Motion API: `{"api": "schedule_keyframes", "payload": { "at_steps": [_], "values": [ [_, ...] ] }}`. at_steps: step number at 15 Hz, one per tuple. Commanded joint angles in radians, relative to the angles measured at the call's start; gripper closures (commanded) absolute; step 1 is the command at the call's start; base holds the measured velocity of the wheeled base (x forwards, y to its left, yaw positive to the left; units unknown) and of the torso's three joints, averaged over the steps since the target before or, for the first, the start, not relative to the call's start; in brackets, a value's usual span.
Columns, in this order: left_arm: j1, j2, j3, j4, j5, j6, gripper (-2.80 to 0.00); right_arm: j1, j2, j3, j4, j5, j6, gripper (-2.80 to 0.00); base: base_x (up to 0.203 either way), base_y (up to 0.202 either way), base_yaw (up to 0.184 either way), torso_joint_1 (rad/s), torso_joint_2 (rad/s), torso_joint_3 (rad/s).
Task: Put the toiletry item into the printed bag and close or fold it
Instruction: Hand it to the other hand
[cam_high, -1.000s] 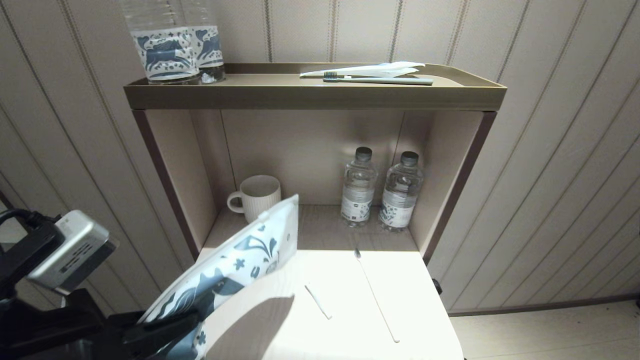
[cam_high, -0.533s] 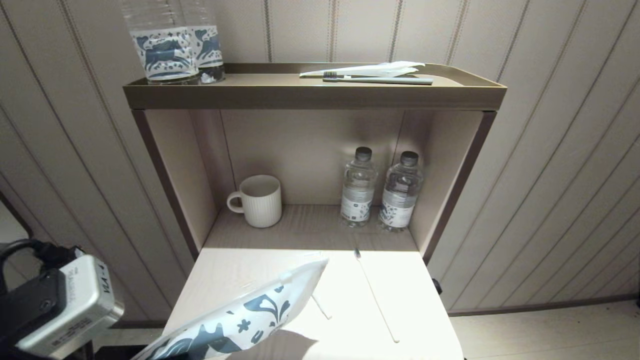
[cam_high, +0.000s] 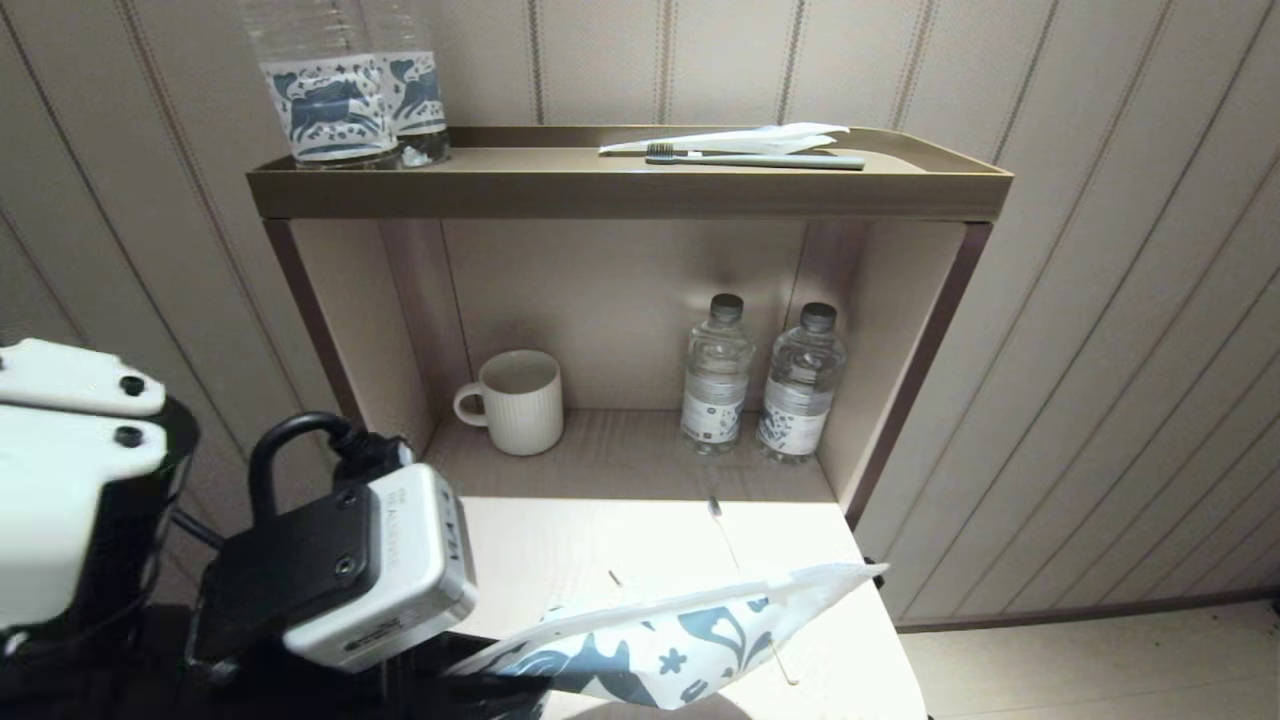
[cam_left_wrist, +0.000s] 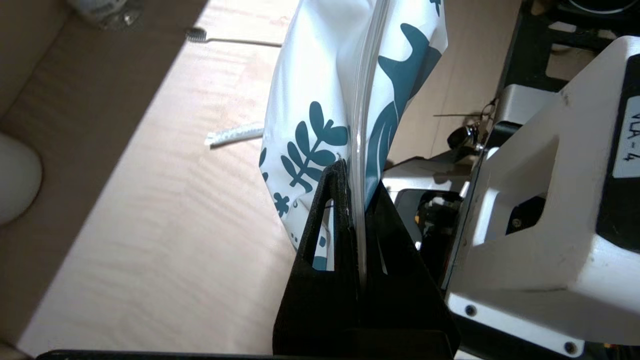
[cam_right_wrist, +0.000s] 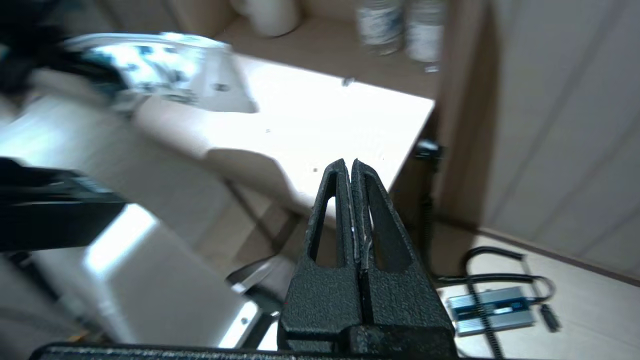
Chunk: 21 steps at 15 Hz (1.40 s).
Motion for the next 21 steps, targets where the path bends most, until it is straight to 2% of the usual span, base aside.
{"api": "schedule_keyframes", "payload": {
  "at_steps": [1,2,3,5,6,7,8,11,14,15,17,21],
  "values": [
    [0.028,0.099,-0.059,0.002,-0.063,0.057,0.00,0.075,0.242,-0.115,0.030,0.028,-0.002,0.00,0.000,0.000,0.000,0.000,0.00,0.000],
    [0.048,0.126,-0.085,0.005,-0.127,0.110,0.00,0.117,0.335,-0.163,0.044,0.040,-0.013,0.00,0.000,0.000,0.000,0.000,0.00,0.000],
    [0.068,0.136,-0.091,0.010,-0.155,0.170,0.00,0.160,0.429,-0.209,0.056,0.049,-0.027,0.00,0.000,0.000,0.000,0.000,0.00,0.000],
    [0.120,0.150,-0.072,0.023,-0.165,0.306,0.00,0.259,0.590,-0.290,0.101,0.057,-0.095,0.00,0.000,0.000,0.000,0.000,0.00,0.000],
    [0.143,0.162,-0.065,0.024,-0.166,0.340,0.00,0.295,0.659,-0.328,0.164,0.051,-0.190,0.00,0.000,0.000,0.000,0.000,0.00,0.000],
    [0.157,0.175,-0.068,0.026,-0.166,0.382,0.00,0.314,0.704,-0.351,0.227,0.040,-0.321,0.00,0.000,0.000,0.000,0.000,0.00,0.000],
    [0.163,0.189,-0.077,0.028,-0.166,0.408,0.00,0.336,0.733,-0.358,0.252,0.024,-0.383,0.00,0.000,0.000,0.000,0.000,0.00,0.000],
    [0.162,0.201,-0.082,0.033,-0.186,0.496,0.00,0.359,0.782,-0.317,0.117,0.018,-0.429,0.00,0.000,0.000,0.000,0.000,0.00,0.000],
    [0.173,0.202,-0.091,0.029,-0.261,0.492,0.00,0.398,0.840,-0.217,-0.063,0.018,-0.441,0.00,0.000,0.000,0.000,0.000,0.00,0.000],
    [0.182,0.196,-0.093,0.026,-0.277,0.490,0.00,0.404,0.844,-0.173,-0.120,0.018,-0.442,-2.80,0.000,0.000,0.000,0.000,0.00,0.000],
    [0.191,0.193,-0.107,0.022,-0.304,0.474,0.00,0.409,0.848,-0.092,-0.256,0.029,-0.446,-2.80,0.000,0.000,0.000,0.000,0.00,0.000],
    [0.205,0.204,-0.119,0.022,-0.327,0.463,0.00,0.409,0.781,-0.062,-0.270,0.058,-0.454,-2.80,0.000,0.000,0.000,0.000,0.00,0.000]
  ]
}}
